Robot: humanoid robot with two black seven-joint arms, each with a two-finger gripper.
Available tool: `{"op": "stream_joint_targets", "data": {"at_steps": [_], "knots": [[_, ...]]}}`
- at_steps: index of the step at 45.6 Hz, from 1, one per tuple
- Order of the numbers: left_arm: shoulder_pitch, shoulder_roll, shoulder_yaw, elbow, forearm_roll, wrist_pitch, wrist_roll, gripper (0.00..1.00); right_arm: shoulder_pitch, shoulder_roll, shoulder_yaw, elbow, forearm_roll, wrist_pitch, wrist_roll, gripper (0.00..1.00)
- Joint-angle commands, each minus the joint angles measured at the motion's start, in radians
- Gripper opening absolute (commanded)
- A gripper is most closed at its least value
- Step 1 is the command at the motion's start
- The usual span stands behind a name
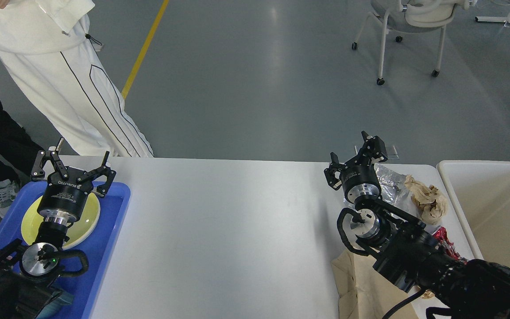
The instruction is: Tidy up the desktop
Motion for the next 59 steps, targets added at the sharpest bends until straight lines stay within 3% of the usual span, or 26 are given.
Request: {"op": "stream_joint_targets", "data": {"at_steps": [1,12,39,49,59], "knots": [[0.0,0.001,0.0,0.0,0.0,0.0,0.0,0.97,0.01,0.001,0.0,-0.006,0.002,-0.011,-0.006,1.0],[0.0,0.001,0.0,0.0,0.0,0.0,0.0,0.97,0.067,0.01,-0.05,-0.021,0.01,-0.015,-0.035,1.0],[0.0,0.001,0.0,0.0,0.0,0.0,0.0,0.97,0.07,0.019,-0.089,-0.021,0.011,-0.017,-0.034,1.0],[0.0,0.001,0.0,0.0,0.0,0.0,0.002,0.97,0.173,0.042,-0.092,-0.021,0.011,-0.017,-0.034,1.0],[0.0,-0.001,0.0,0.0,0.0,-0.002,0.002,0.97,0.332,-0.089,-0.158,-0.053,0.007,-0.017,-0.034,1.0]]}}
